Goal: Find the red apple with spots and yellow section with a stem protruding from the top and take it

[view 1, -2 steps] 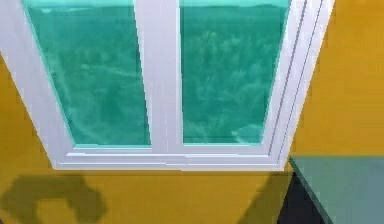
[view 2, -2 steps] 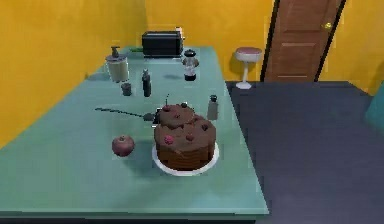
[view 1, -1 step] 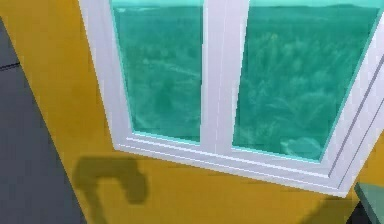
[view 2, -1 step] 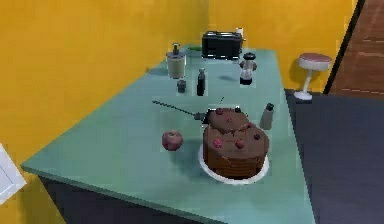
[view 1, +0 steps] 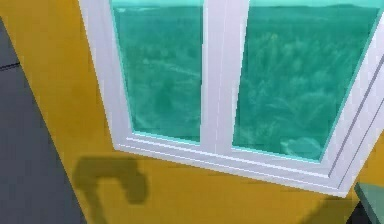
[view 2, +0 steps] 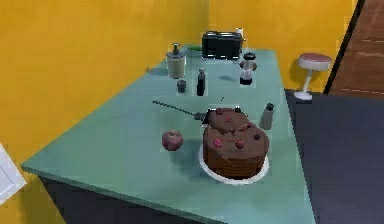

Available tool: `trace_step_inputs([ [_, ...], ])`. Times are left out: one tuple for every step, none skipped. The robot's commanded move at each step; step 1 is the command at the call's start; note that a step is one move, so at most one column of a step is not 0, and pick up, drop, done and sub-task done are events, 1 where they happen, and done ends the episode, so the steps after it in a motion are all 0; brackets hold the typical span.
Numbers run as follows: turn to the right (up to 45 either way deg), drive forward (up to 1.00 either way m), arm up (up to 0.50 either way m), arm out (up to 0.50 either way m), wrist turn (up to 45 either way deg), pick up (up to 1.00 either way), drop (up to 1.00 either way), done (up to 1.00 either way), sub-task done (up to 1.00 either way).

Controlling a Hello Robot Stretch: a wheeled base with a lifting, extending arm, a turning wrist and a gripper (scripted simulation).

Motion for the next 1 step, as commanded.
trace_step_inputs([
  [0.0, 0.0, 0.38, 0.0, 0.0, 0.0, 0.0, 0.0, 0.0],
])
